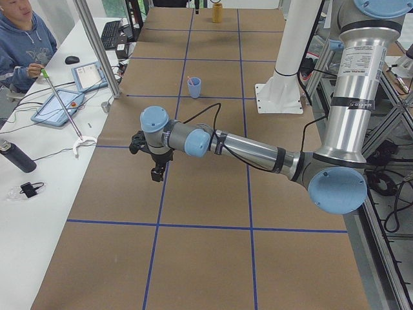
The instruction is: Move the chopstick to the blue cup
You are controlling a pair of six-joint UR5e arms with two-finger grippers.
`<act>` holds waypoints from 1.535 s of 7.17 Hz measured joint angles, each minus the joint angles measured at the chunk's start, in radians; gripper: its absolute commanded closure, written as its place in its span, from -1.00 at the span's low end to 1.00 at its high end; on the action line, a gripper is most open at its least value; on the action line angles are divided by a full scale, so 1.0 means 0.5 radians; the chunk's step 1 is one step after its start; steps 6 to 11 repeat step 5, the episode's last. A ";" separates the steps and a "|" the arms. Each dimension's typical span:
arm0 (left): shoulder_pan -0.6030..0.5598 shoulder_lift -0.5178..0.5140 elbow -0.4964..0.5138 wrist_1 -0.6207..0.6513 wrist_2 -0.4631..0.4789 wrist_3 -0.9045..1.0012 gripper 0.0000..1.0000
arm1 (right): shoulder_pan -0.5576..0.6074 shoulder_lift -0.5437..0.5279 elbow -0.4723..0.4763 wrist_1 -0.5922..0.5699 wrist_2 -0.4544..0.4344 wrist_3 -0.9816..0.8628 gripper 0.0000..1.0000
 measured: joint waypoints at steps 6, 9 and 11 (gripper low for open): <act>0.005 -0.004 -0.043 -0.005 -0.009 -0.174 -0.97 | -0.003 -0.001 -0.010 0.000 0.000 0.000 -1.00; 0.005 -0.004 -0.043 -0.005 -0.009 -0.174 -0.97 | -0.003 -0.001 -0.010 0.000 0.000 0.000 -1.00; 0.005 -0.004 -0.043 -0.005 -0.009 -0.174 -0.97 | -0.003 -0.001 -0.010 0.000 0.000 0.000 -1.00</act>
